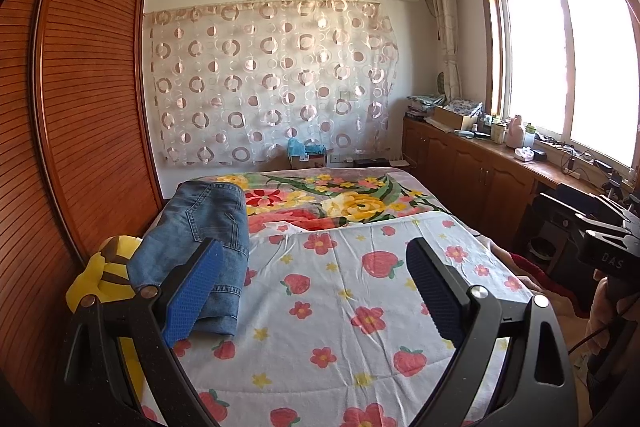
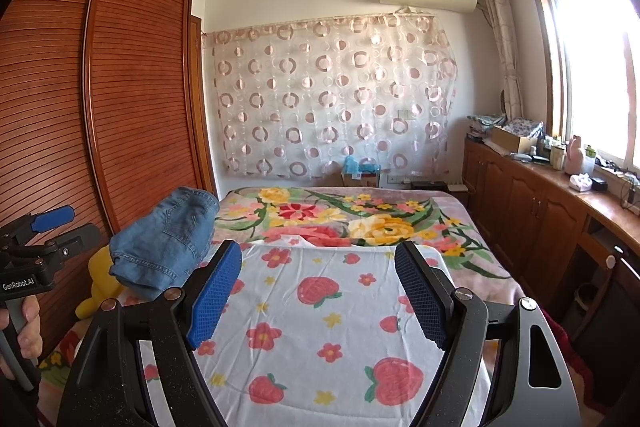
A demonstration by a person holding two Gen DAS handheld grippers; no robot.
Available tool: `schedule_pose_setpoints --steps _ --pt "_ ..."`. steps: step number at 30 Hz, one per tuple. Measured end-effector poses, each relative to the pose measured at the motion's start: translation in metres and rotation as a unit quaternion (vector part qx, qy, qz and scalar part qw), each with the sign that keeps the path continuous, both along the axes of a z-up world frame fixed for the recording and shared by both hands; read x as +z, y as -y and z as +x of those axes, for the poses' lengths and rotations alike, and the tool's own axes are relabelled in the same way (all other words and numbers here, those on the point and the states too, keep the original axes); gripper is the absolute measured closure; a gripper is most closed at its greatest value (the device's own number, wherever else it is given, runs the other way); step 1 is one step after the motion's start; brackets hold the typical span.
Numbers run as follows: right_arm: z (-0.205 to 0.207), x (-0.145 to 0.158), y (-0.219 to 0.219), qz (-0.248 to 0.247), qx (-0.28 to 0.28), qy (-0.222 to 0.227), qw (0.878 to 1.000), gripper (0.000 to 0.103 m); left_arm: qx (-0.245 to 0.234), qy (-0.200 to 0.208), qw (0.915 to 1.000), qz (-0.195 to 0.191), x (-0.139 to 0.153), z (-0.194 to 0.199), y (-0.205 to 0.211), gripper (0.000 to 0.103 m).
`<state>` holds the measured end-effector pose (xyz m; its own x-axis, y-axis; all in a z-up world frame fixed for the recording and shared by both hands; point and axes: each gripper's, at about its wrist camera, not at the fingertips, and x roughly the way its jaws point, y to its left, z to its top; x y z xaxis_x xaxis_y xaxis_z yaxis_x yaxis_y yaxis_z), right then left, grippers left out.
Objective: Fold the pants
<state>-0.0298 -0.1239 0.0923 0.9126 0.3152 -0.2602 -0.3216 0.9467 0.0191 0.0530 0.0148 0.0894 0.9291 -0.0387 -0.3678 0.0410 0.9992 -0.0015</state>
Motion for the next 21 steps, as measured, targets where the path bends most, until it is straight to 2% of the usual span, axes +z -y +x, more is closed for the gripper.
schedule_pose_setpoints --steps 21 --pt "-0.0016 0.0034 0.0040 0.001 0.002 0.003 1.000 0.022 -0.003 0.003 1.0000 -0.002 0.0014 -0.0008 0.0001 0.010"
